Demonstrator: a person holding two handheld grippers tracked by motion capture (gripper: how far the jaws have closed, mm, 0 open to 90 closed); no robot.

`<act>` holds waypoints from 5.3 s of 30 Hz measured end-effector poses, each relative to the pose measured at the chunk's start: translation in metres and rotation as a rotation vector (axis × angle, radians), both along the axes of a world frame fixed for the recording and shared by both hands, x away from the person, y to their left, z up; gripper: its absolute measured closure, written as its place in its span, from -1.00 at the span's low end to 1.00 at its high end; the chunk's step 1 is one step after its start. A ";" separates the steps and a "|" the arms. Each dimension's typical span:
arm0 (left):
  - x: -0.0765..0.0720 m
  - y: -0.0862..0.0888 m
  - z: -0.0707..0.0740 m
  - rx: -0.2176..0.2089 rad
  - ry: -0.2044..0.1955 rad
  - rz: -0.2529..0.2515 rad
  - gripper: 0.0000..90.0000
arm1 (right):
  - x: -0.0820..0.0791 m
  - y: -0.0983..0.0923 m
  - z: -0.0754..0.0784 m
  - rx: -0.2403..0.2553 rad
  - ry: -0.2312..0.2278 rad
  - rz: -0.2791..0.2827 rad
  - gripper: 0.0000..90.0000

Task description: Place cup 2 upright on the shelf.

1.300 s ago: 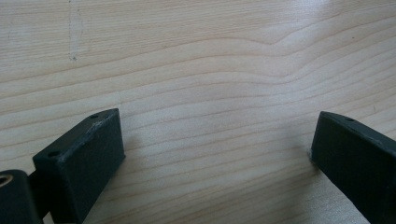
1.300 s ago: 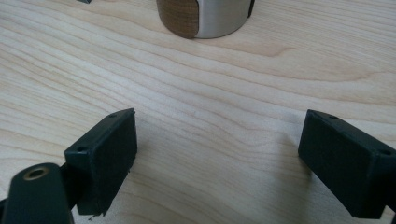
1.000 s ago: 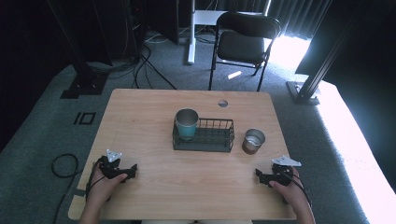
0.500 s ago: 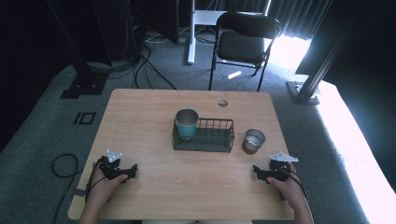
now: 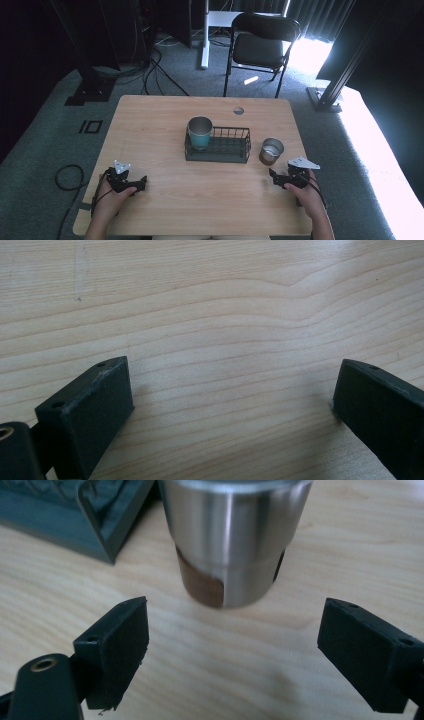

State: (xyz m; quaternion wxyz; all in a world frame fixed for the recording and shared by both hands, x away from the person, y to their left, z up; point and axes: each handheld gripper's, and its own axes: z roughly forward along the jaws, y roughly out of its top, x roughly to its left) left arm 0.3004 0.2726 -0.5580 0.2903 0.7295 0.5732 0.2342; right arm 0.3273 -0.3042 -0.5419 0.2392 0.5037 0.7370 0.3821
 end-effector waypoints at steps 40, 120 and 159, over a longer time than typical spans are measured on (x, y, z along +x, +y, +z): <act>0.000 0.000 0.000 -0.001 0.002 -0.004 -0.92 | 0.040 0.019 0.015 0.035 -0.125 -0.031 -0.73; 0.000 0.000 0.000 -0.002 -0.001 -0.003 -0.92 | 0.056 0.064 0.122 0.124 -0.282 0.034 -0.60; 0.000 0.000 0.000 -0.002 0.001 -0.003 -0.92 | 0.078 0.148 0.076 0.134 -0.238 0.155 -0.60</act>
